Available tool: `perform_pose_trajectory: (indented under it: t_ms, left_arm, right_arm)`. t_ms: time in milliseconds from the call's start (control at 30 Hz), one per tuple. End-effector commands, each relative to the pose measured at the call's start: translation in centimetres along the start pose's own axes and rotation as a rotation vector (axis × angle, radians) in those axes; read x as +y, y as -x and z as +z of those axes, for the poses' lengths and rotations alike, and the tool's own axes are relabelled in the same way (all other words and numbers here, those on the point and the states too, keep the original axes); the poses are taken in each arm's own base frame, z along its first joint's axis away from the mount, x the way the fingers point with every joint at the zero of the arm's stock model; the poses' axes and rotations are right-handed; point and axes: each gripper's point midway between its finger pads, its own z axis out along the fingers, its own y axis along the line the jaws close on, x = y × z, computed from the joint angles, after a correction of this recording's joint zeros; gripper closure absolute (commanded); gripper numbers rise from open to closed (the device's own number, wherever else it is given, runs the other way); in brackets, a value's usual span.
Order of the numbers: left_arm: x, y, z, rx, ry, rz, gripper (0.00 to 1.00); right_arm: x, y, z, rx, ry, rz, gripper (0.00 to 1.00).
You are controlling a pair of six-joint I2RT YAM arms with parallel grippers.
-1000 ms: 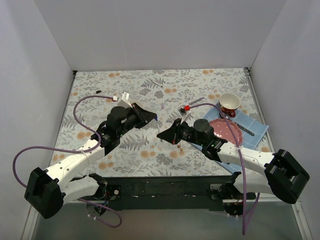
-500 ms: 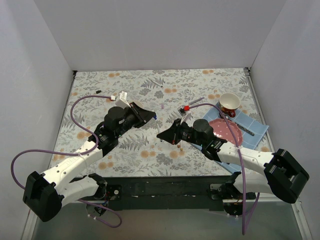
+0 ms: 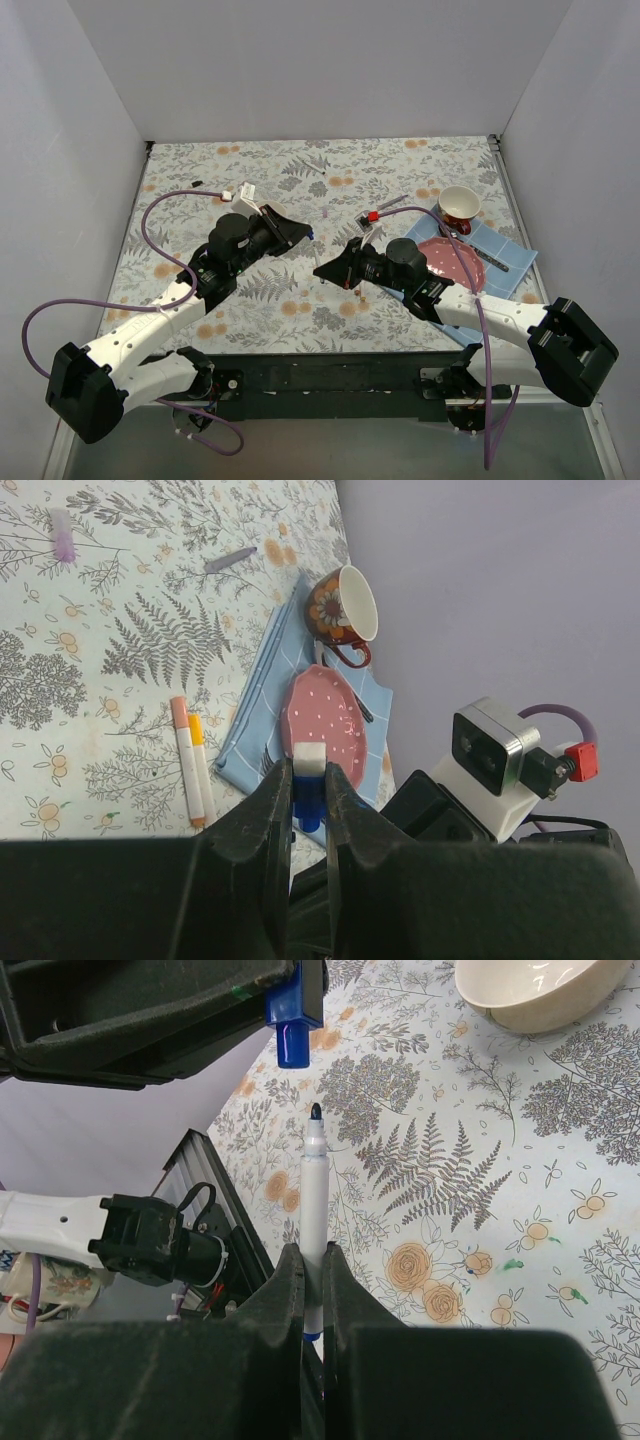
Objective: Insert the pens into the pen caps
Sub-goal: Align the barrel with the opening of the pen cap
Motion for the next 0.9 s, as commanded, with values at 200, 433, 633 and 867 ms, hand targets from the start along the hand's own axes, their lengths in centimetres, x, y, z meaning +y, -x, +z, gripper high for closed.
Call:
perform_pose_trajectory:
  t_ms: [200, 433, 633, 867]
  left_arm:
    - [0.2, -0.6, -0.4, 0.02, -0.016, 0.026, 1.0]
    - [0.6, -1.0, -0.4, 0.028, -0.012, 0.026, 1.0]
    - [0.6, -1.3, -0.5, 0.04, -0.019, 0.023, 1.0]
    - [0.3, -1.2, -0.6, 0.038, -0.026, 0.016, 1.0]
  right_arm:
    - [1.9, 2.3, 0.4, -0.068, 0.051, -0.023, 0.99]
    - [1.8, 2.4, 0.4, -0.072, 0.049, -0.025, 0.99]
    - [1.8, 2.4, 0.4, -0.071, 0.048, -0.024, 0.99]
    - [1.9, 2.4, 0.7, -0.066, 0.053, -0.022, 0.99]
